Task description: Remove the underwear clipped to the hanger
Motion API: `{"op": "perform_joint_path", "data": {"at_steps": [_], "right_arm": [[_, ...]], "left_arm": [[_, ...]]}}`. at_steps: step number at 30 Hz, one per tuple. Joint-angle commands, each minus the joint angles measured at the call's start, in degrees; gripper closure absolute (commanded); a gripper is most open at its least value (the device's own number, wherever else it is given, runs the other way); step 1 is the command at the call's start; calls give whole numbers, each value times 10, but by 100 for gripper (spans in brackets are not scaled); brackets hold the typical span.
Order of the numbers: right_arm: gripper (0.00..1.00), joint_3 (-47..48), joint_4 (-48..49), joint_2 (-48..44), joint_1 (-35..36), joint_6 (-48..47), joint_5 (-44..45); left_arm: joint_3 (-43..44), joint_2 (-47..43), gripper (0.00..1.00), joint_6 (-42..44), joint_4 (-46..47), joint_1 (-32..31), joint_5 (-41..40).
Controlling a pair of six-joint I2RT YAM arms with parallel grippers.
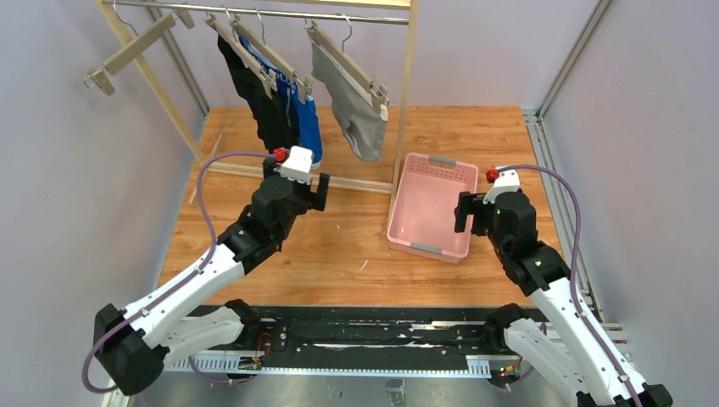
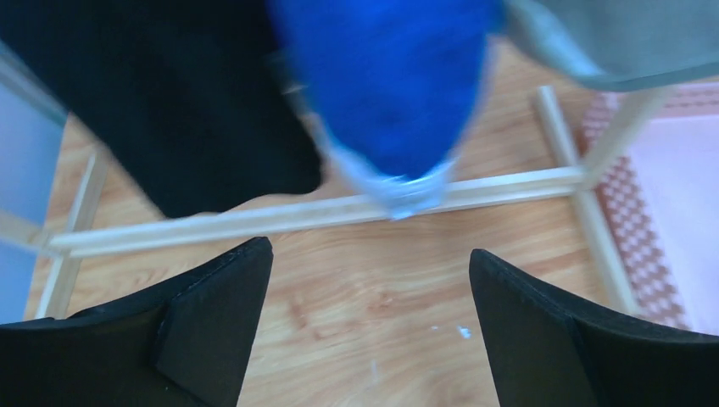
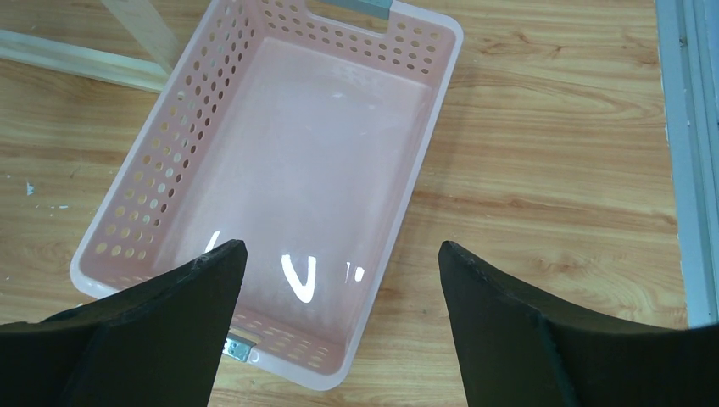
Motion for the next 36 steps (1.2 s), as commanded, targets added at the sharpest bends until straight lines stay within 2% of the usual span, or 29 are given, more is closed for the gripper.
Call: {"op": "perform_joint_path", "data": {"at_steps": [1,6,11,17,24,27,31,34,36], "right_arm": [[14,-16,22,-19,11,-18,-24],[14,-21,37,-29,11,-26,-23],[14,-25,58,-28,11,-24,-28],[14,-24,77,-4,11,-24,-47],[14,-15,83,12,11,-14,-65],[14,-11,78,11,12,-14,-68],[14,-3,64,12,12,-15,-73],[14,-2,59,8,12,-14,-77],[14,-1,57,4,12,-13,-78]], "left_arm": [[70,46,2,28,-53,-86,-65],[173,90,2,6,-94,-136,-10],[319,115,2,-10,-163,-139,74],[484,105,2,25,-230,-139,91],[686,144,2,96,-296,-139,-14],[759,188,2,148,-321,-139,-106],[791,221,2,245,-306,-138,-209],[792,223,2,280,-285,-127,-218],[808,226,2,235,-313,-80,-171]]}}
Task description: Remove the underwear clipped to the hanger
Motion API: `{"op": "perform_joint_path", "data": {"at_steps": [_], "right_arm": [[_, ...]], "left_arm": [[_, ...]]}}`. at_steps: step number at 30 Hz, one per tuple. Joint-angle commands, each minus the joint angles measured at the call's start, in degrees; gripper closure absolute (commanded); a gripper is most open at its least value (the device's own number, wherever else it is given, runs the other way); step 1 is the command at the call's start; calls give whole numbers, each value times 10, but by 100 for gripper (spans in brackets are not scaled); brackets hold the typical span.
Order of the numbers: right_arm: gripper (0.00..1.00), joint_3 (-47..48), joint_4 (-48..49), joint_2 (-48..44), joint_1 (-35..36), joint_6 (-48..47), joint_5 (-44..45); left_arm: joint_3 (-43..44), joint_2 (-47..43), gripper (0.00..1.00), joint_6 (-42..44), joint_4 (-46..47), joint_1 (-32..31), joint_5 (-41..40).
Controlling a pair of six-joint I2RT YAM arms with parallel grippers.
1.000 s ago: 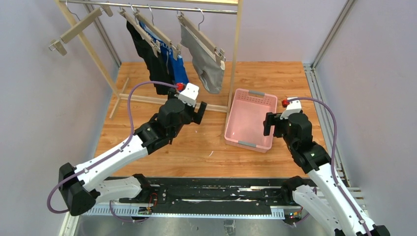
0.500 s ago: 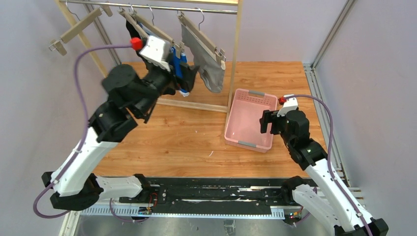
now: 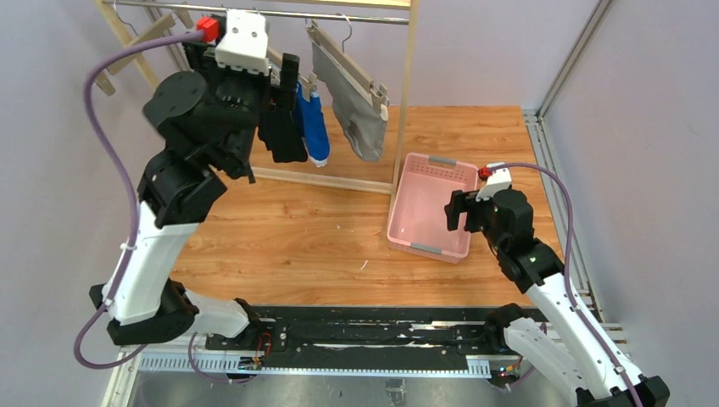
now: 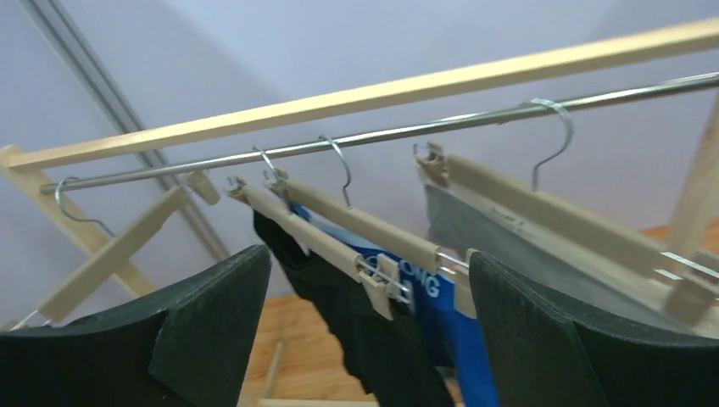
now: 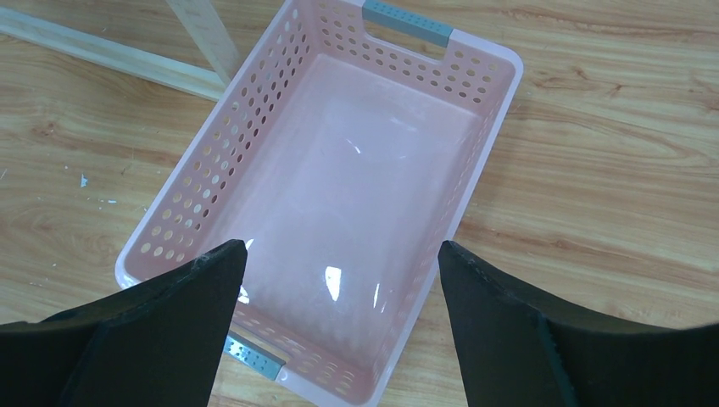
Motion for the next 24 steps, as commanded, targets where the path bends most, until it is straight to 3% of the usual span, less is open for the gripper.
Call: {"op": "perform_joint_path", "data": {"at_steps": [1,4,11,18,24], "right_arm": [[14,18,-10,-14,12,1,-9],[14,21,-13,-21,12,1,-9],[14,33,-32,-28,12,-6,-4],[14,26,-45,-42,12,0,-2],[14,16,-49,-51,12,0,-3]], "left_arm": [[40,24,2,-15,-64,89,31],[111,64,2,-88,-147,185,110],[120,91,2,-114,-159,233,165],[122,106,2,-190,-152,342,312],[128,134,2,-212,-157,365,335]]}}
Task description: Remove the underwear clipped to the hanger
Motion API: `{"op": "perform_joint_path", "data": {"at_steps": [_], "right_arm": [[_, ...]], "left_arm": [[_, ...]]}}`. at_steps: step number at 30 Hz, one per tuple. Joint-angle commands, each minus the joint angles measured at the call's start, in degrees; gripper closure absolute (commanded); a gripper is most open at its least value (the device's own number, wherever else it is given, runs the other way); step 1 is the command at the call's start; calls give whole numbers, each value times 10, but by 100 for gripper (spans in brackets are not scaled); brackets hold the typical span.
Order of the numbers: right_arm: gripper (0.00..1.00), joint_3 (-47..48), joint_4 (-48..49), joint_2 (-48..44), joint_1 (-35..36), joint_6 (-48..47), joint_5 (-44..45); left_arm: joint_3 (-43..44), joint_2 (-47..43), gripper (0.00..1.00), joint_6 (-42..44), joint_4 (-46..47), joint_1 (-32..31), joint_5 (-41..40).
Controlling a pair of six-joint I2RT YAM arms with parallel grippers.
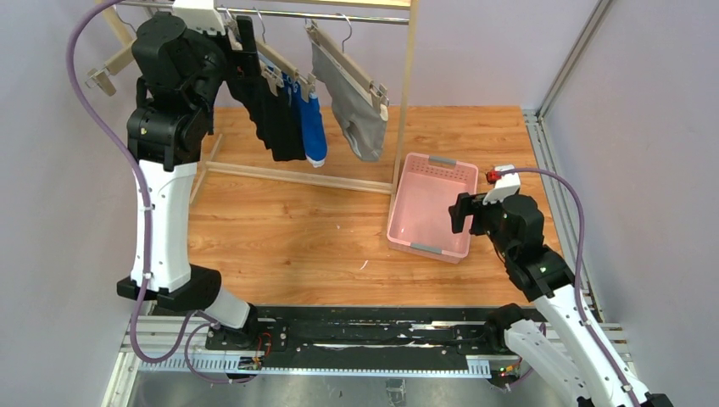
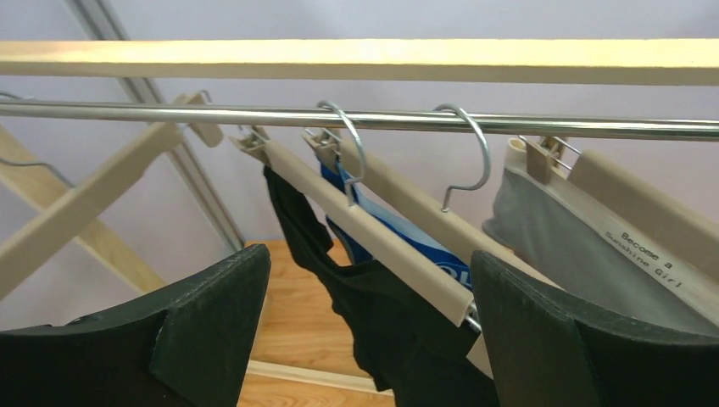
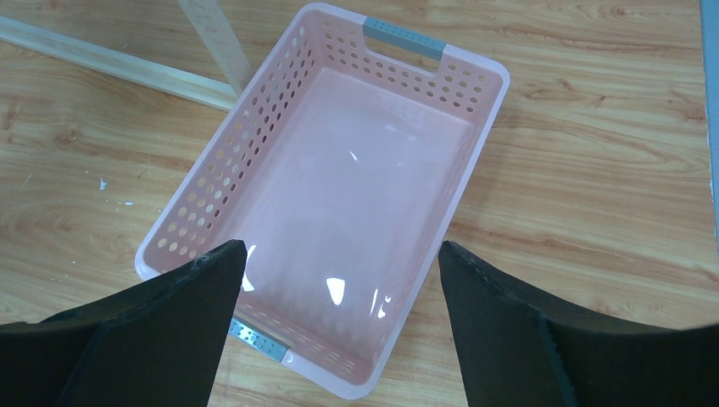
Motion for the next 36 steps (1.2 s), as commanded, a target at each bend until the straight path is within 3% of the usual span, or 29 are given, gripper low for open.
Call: {"op": "perform_joint_path", "data": {"at_steps": [1,32,36], "right_arm": [[14,-1,-11,-6,11,0,-3],[14,-22,-5,10,11,17,-30],[14,-27,-4,16,11,21,-37]], "left_arm": [[10,18,2,-34,-6,16,54],[-138,-23,0,-65,57,32,-3],[-144,-28,8,-64,70,36,-6]]}}
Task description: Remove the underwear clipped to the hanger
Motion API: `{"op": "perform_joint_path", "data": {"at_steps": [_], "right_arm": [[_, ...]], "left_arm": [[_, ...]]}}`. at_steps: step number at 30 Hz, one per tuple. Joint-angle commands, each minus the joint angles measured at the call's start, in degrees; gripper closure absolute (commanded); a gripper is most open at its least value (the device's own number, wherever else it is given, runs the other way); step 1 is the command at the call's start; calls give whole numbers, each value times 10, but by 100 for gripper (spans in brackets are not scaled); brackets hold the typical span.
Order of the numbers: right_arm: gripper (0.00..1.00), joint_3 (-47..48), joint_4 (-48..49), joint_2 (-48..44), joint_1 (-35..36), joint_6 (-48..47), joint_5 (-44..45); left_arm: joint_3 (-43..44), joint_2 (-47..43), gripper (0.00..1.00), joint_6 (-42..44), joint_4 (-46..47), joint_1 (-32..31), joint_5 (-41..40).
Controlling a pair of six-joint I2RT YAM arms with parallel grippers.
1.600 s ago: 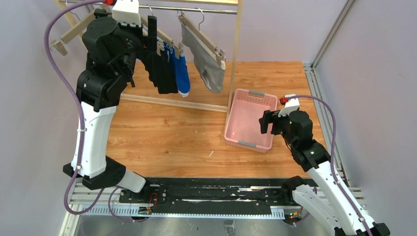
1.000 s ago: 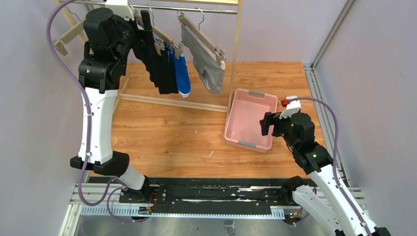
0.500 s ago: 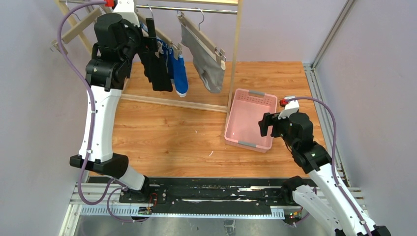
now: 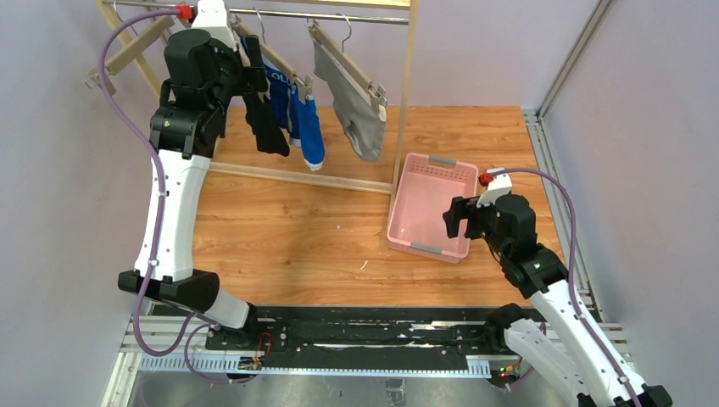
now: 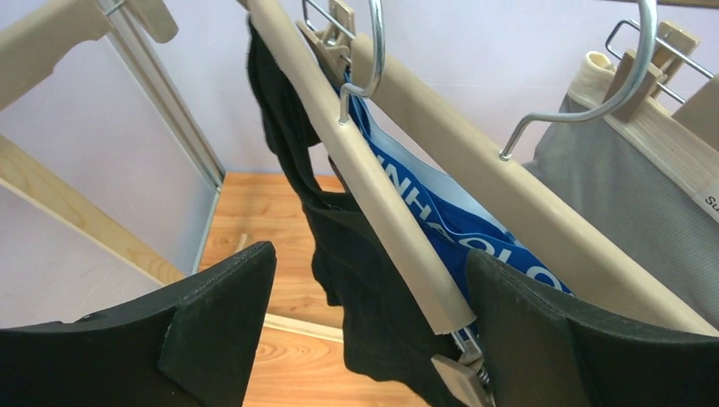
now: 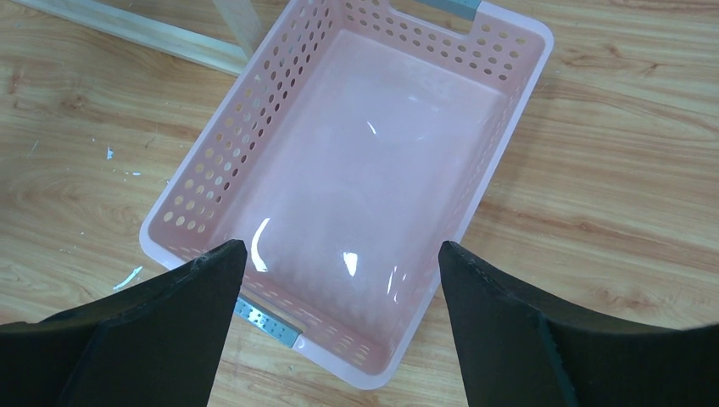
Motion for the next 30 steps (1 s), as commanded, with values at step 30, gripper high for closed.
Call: {"op": "perform_joint_path", "data": {"at_steps": [30], "right_arm": [[14,-25,3,20,9,27,-27]], "left_arm": [[7,17,39,5,28,29,-17]]}}
